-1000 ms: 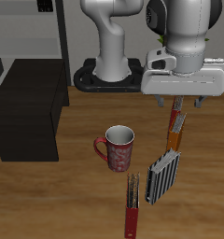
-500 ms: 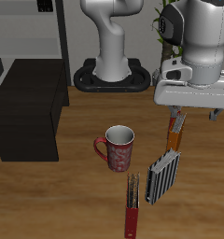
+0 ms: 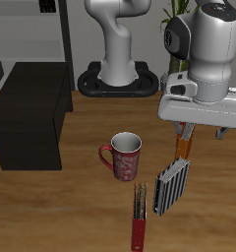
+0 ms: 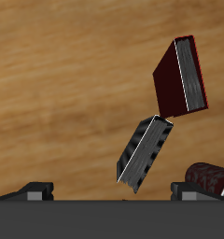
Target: Place the striped book upright on top of the shelf
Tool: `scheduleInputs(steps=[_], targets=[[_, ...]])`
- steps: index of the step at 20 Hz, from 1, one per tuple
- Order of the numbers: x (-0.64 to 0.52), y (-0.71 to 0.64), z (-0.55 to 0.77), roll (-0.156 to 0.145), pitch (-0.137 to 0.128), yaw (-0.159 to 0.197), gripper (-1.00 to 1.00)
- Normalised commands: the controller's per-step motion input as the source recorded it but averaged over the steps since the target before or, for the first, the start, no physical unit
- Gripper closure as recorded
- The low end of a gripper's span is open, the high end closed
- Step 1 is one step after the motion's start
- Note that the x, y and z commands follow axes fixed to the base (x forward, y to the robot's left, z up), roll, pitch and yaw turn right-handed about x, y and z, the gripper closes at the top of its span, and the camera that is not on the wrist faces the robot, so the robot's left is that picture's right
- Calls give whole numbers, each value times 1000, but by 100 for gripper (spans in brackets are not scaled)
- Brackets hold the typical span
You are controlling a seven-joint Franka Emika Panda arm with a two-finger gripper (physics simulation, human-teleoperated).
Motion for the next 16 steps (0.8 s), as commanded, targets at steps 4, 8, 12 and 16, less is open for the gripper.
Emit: scheduleInputs(steps=[4, 8, 12, 16], targets=[[9, -221, -218, -19, -4, -53, -100], [-35, -225, -240, -7, -10, -51, -100], [20, -252, -306, -31, 27, -47, -100], [19, -76, -295, -26, 11, -36, -100]])
